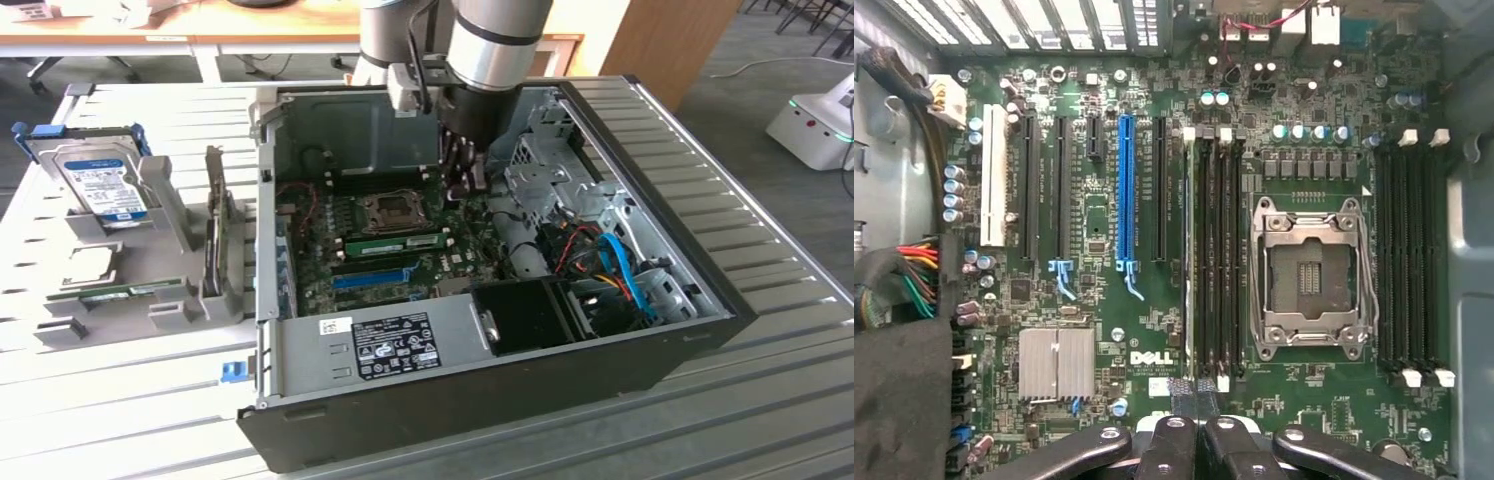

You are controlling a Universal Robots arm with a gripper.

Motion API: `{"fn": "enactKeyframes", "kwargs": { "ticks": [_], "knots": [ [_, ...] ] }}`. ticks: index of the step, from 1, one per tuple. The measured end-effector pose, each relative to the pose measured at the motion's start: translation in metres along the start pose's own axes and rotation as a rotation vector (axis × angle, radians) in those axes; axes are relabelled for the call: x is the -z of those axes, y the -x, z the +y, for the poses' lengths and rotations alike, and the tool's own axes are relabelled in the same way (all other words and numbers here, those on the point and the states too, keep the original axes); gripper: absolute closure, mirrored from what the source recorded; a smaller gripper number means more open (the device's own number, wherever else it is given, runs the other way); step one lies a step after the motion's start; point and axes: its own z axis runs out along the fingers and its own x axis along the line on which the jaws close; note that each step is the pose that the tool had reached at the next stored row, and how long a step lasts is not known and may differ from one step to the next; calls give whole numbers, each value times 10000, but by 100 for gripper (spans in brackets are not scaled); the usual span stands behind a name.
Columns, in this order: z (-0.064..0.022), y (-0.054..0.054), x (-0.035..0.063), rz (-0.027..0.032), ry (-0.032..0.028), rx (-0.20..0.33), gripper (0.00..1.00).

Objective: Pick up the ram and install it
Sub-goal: 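Press down the ram until it locks into place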

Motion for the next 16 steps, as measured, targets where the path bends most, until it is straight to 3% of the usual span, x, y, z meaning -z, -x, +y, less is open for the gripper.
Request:
{"fn": "enactKeyframes", "kwargs": {
  "ticks": [16],
  "knots": [
    [-14,-3,-278,-7,1,0,89]
  ]
}}
